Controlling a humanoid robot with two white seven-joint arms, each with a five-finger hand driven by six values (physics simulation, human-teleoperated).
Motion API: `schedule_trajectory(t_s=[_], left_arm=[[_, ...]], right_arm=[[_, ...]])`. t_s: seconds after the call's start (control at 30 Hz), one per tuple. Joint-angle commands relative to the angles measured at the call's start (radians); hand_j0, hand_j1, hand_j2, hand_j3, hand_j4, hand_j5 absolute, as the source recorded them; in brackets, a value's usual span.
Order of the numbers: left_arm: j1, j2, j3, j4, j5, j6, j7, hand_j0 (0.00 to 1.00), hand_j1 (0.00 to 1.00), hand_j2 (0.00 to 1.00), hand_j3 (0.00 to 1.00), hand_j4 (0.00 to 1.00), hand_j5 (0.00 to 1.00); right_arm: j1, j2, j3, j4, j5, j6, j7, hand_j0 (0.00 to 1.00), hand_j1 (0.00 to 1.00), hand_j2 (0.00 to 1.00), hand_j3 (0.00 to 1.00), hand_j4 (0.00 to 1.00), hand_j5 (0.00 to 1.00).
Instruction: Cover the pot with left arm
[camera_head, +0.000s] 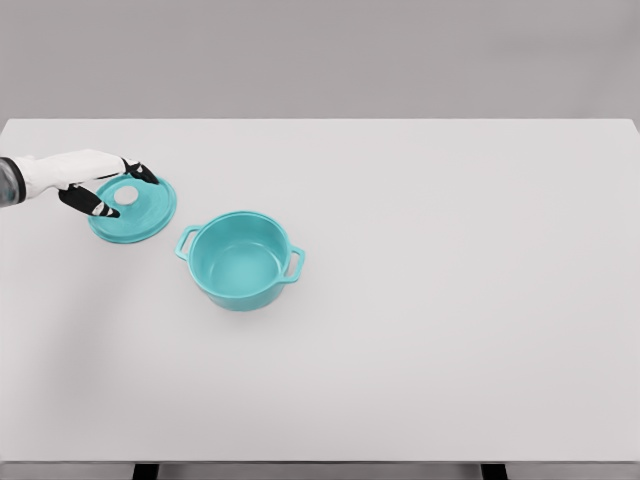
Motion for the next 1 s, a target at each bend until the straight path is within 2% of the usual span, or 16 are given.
schedule_trajectory(t_s=[0.0,0.33,0.57,0.97], left_arm=[[0.0,0.0,0.002,0.014,0.006,0.003,0.0,0.78,0.78,0.78,0.78,0.78,0.78],[0.0,0.0,0.002,0.018,0.006,0.003,0.0,0.78,0.78,0.78,0.78,0.78,0.78],[0.0,0.0,0.002,0.021,0.006,0.003,0.0,0.7,0.7,0.7,0.7,0.7,0.7],[0.0,-0.004,0.002,0.039,0.007,0.003,0.0,0.63,0.63,0.63,0.63,0.63,0.63]], right_arm=[[0.0,0.0,0.0,0.0,0.001,0.0,0.0,1.0,1.0,1.0,1.0,1.0,1.0],[0.0,0.0,0.0,0.0,0.001,0.0,0.0,1.0,1.0,1.0,1.0,1.0,1.0],[0.0,0.0,0.0,-0.001,0.001,0.0,0.0,1.0,1.0,1.0,1.0,1.0,1.0],[0.0,0.0,0.0,0.0,0.001,0.0,0.0,1.0,1.0,1.0,1.0,1.0,1.0]])
